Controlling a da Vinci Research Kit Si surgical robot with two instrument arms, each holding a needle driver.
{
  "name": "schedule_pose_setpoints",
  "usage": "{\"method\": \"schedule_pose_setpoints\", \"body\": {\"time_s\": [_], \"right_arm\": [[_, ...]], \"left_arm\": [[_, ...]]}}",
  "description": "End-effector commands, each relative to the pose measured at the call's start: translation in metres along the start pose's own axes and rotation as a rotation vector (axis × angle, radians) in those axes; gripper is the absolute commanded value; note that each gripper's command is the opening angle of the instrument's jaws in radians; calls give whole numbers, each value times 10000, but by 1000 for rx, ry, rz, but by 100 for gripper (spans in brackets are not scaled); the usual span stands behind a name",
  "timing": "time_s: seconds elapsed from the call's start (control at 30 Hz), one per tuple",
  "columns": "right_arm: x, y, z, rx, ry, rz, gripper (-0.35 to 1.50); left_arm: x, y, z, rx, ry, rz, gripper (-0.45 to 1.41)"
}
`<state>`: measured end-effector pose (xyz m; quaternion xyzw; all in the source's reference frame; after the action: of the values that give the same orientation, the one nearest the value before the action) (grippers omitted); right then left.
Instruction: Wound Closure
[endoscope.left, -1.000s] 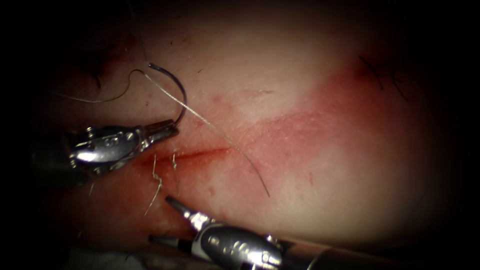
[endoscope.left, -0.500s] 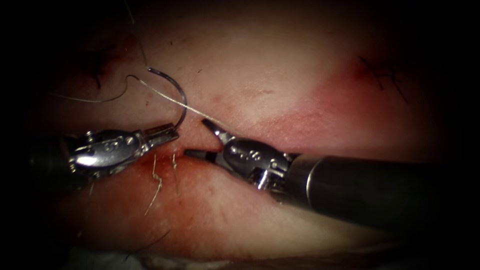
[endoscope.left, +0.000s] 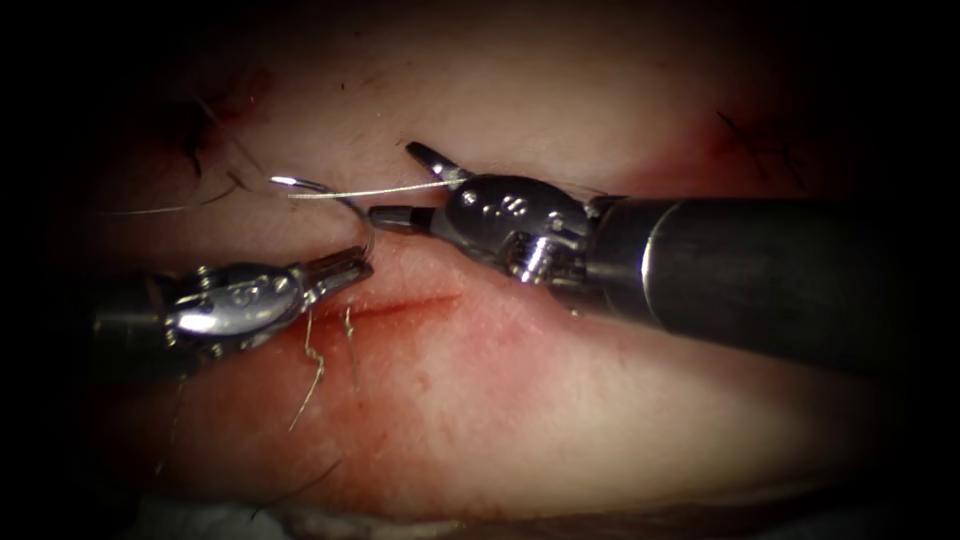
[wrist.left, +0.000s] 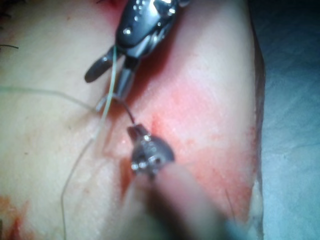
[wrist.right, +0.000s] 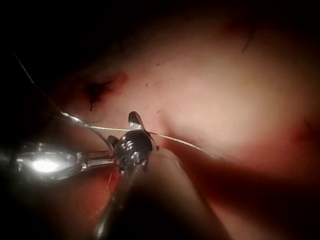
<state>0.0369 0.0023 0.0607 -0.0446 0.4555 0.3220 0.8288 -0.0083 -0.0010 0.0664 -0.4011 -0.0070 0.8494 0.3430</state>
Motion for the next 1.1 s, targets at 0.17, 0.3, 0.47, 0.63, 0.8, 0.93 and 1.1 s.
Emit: {"method": "schedule_pose_setpoints", "body": {"time_s": [0.17,0.3,0.47,0.63,0.8,0.93,1.1], "right_arm": [[-4,-16,8,43,-30,-48,121],[-6,-15,-3,55,-30,-50,121],[3,-31,9,53,-27,-51,121],[2,-38,21,60,-24,-67,101],[-4,-36,12,78,-26,-102,-35],[-1,-33,9,88,-26,-93,-35],[-9,-31,-7,150,-45,-75,-35]], "left_arm": [[-6,1,3,-1,-5,0,-45],[-4,1,5,1,-7,-3,-45],[-1,10,11,13,-11,-7,-45],[-1,9,6,9,-12,5,-45],[1,13,5,13,-15,26,-45],[8,10,0,6,-18,31,-18],[28,-9,-11,78,204,44,64]]}}
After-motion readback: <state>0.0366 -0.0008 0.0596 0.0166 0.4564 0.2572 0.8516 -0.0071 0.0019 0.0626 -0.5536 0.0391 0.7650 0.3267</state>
